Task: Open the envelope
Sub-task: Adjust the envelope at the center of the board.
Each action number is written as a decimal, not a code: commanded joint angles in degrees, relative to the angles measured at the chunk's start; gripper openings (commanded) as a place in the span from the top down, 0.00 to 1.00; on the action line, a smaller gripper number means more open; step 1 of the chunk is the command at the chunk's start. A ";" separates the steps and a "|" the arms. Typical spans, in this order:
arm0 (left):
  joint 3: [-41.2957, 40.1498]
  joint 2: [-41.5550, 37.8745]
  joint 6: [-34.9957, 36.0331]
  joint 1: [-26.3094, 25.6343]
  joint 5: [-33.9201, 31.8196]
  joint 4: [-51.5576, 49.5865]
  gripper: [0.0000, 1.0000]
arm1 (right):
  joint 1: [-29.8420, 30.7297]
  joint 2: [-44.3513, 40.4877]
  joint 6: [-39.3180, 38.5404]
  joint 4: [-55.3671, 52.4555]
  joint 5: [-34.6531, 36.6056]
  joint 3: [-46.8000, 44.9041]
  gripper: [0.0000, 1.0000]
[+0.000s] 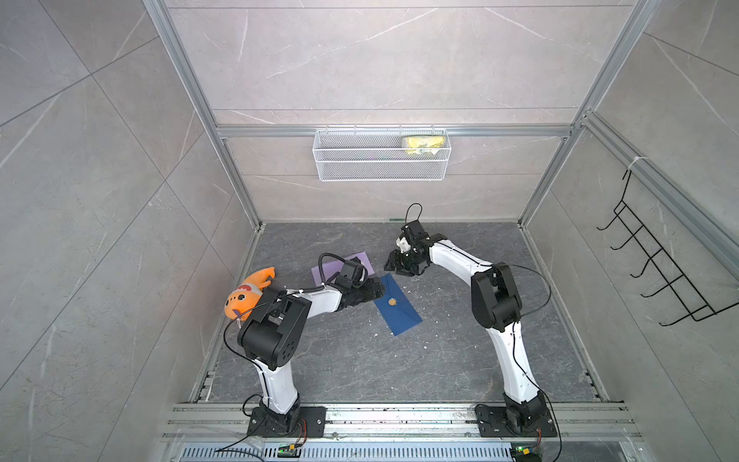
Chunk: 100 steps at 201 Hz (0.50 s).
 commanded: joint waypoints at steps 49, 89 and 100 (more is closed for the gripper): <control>0.74 7.05 -2.93 -1.55 0.10 -3.77 0.17 | 1.34 -3.92 -0.39 1.46 0.30 -11.68 0.43; 7.43 10.18 -0.78 0.15 0.36 -6.94 0.17 | 1.30 -13.23 2.53 9.01 0.25 -25.68 0.43; 9.17 10.34 0.04 0.38 0.10 -8.20 0.17 | 1.12 -14.65 2.34 8.60 1.49 -26.41 0.43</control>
